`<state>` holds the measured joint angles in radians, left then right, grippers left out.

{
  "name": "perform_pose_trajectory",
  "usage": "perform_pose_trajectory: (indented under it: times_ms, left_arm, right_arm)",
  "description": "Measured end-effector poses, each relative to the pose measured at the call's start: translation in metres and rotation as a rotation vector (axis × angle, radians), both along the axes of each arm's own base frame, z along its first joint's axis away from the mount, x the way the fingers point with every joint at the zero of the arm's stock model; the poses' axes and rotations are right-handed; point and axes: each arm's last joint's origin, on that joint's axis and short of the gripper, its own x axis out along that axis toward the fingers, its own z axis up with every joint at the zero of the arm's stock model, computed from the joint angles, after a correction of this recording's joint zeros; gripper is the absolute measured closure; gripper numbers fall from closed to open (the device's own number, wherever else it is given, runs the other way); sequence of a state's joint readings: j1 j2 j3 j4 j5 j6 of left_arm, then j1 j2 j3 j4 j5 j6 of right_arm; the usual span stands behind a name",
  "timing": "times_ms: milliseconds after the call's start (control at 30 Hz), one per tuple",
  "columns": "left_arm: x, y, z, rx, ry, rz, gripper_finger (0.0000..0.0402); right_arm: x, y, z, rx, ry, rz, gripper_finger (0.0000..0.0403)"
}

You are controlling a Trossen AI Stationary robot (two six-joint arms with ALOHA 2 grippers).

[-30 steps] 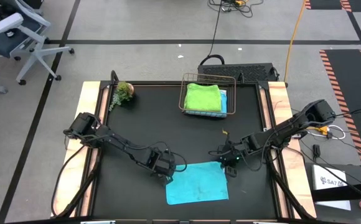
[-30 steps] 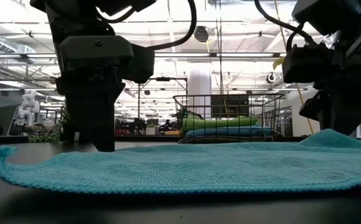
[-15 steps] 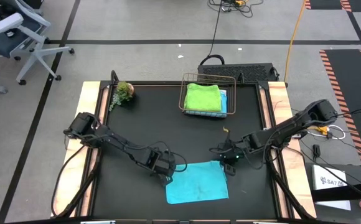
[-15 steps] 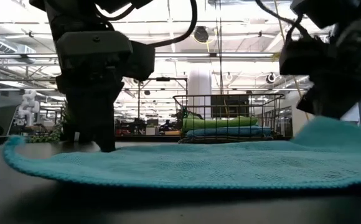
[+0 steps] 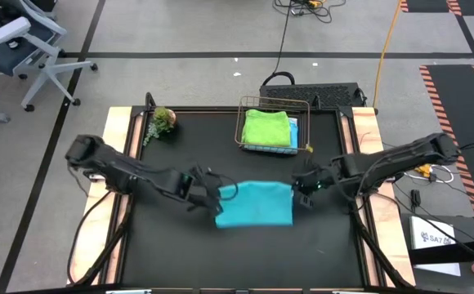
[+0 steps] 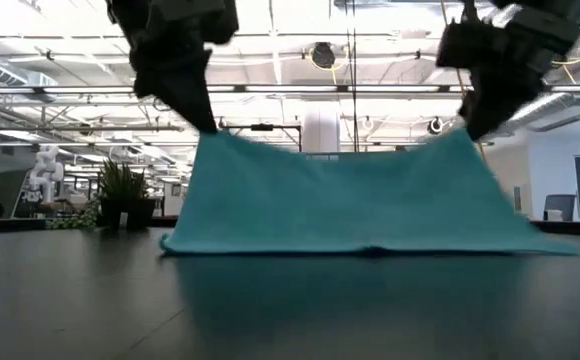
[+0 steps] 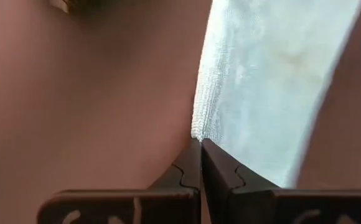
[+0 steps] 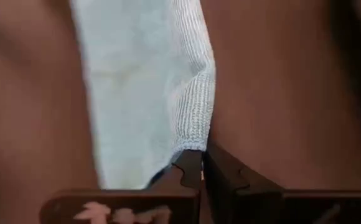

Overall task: Fold microfiber towels
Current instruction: Fold the blue towel

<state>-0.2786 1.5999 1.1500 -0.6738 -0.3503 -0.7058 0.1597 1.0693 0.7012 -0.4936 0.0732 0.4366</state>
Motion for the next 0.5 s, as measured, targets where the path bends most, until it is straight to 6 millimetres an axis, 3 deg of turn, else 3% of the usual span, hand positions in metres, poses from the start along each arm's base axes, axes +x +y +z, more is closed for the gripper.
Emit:
perform_pose_trajectory:
  times_ms: [267,500]
  left_arm:
    - [-0.017,0.040,0.047,0.156,-0.134,0.043,0.0399]
    - [-0.023,0.051,0.052,0.188,-0.111,0.040,0.0399]
  right_arm:
    - [-0.004,-0.022,0.052,-0.165,-0.177,-0.021,0.0403]
    - [-0.005,-0.021,0.063,-0.181,-0.165,0.020,0.0403]
